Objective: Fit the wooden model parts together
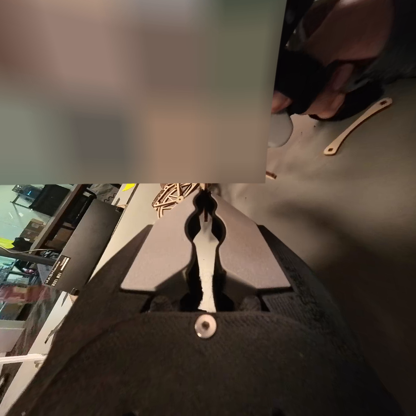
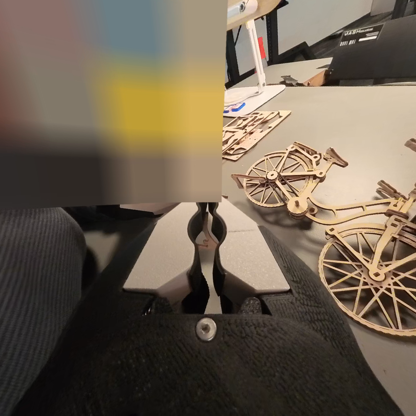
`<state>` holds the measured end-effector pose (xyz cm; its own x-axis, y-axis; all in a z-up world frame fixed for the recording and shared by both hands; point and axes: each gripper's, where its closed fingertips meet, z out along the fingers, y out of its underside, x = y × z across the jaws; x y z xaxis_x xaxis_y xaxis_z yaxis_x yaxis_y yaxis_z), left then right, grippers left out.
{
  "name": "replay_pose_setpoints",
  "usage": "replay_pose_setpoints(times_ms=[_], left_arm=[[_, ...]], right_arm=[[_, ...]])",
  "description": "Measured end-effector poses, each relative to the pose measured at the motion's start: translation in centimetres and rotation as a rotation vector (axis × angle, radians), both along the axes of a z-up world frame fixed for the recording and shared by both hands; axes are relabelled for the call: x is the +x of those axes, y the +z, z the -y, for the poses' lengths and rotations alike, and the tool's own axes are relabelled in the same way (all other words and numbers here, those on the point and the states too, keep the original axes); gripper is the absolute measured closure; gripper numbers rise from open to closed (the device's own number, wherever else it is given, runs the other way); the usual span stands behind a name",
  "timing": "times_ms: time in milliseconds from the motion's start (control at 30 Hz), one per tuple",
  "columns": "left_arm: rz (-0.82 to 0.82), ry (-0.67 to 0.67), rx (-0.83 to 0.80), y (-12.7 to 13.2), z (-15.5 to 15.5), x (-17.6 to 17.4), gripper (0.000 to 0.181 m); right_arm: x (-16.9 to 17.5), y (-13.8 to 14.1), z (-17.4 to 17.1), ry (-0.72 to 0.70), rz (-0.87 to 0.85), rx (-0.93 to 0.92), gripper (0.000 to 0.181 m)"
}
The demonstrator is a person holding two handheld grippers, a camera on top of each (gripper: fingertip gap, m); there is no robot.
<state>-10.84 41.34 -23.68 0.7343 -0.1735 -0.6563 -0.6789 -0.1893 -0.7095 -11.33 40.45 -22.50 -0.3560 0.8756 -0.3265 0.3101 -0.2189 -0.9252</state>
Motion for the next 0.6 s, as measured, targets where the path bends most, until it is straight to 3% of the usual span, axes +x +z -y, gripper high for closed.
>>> replay_pose_setpoints(times_ms=[100,133,167,200,233,267,367,600], left_arm=[[0.064,0.004,0.013,0.4,0.0,-0.4,0.18],[0.117,-0.004,0.087,1.8,-0.1,-0.5,0.18],[0.179,-0.098,0.125,3.1,0.0,1.3,0.18],[0.112,-0.125,0.084,2.1,-0.1,2.6,0.179],[-0.039,-0.104,0.149,2.4,0.0,2.6,0.18],[-0.074,-0.089,0.167,2.5,0.2,2.0,0.18],[0.071,-0.017,0.155,2.8,0.2,-0.3,0.18],[0.05,0.024,0.115,1.9,0.1,-1.2,0.18]], right_arm=[[0.2,-0.4,0.5,0.036,0.029,0.003,0.181],[0.4,-1.6,1.8,0.111,0.105,0.042,0.181],[0.4,-2.9,3.2,0.174,0.167,0.133,0.181],[0.2,-3.1,3.6,0.162,0.15,0.222,0.181],[0.0,-2.9,3.3,0.135,0.131,0.234,0.181],[-0.1,-2.4,2.6,0.103,0.118,0.165,0.181],[-0.3,-0.9,0.6,0.039,0.077,-0.053,0.181],[-0.2,0.1,-0.1,0.011,0.011,-0.083,0.181]])
